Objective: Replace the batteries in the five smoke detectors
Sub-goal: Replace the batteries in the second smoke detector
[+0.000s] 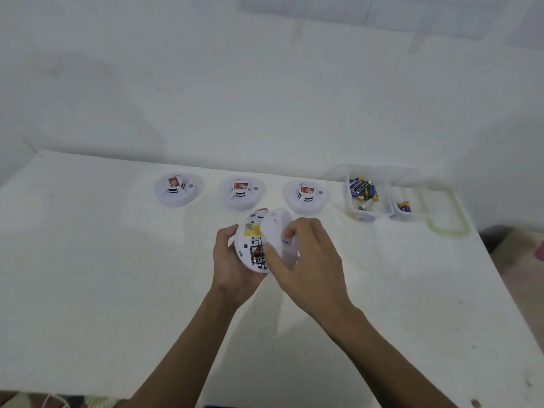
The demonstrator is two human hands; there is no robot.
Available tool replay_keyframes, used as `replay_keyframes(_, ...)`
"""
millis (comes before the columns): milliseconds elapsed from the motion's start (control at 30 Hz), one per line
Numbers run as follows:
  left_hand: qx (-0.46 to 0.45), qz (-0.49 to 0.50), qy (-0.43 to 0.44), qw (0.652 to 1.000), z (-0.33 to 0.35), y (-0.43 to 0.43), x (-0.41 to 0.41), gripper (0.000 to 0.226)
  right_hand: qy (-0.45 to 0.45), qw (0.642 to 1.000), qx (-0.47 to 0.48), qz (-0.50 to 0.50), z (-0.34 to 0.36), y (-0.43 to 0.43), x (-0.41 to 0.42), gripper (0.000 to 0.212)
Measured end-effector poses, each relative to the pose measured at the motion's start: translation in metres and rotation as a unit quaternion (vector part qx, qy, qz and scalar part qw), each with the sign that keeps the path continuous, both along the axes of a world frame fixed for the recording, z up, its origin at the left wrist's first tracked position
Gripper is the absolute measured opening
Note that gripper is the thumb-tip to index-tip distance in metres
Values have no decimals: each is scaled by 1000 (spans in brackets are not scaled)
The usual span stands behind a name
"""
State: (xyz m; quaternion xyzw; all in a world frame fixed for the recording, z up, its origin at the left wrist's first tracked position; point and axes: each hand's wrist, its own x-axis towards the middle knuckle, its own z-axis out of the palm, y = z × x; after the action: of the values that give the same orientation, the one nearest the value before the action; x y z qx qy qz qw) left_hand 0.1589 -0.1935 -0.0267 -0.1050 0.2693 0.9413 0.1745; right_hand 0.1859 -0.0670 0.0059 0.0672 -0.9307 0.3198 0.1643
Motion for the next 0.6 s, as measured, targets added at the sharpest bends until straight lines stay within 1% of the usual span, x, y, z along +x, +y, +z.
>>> replay_keyframes(133, -3, 4, 2, 1000, -1, 1, -2, 46, 80, 994, 67, -15, -7, -4, -7, 46)
replay_keyframes(267, -19, -1, 14, 1000, 0, 2, -2, 50, 119, 987, 103, -20, -11, -10, -11, 47)
replay_keyframes(400, -42, 3, 8, 999, 2, 3, -4, 49, 113, 986, 119, -36, -13, -15, -9, 51)
replay_keyframes(500, -69, 8, -9, 998, 2, 3, -5, 50, 103, 988, 109, -32, -14, -16, -8, 50)
replay_keyframes(600, -77, 18, -18, 997, 3, 3, -5, 53, 91, 991, 95, -16, -13, -16, -8, 46)
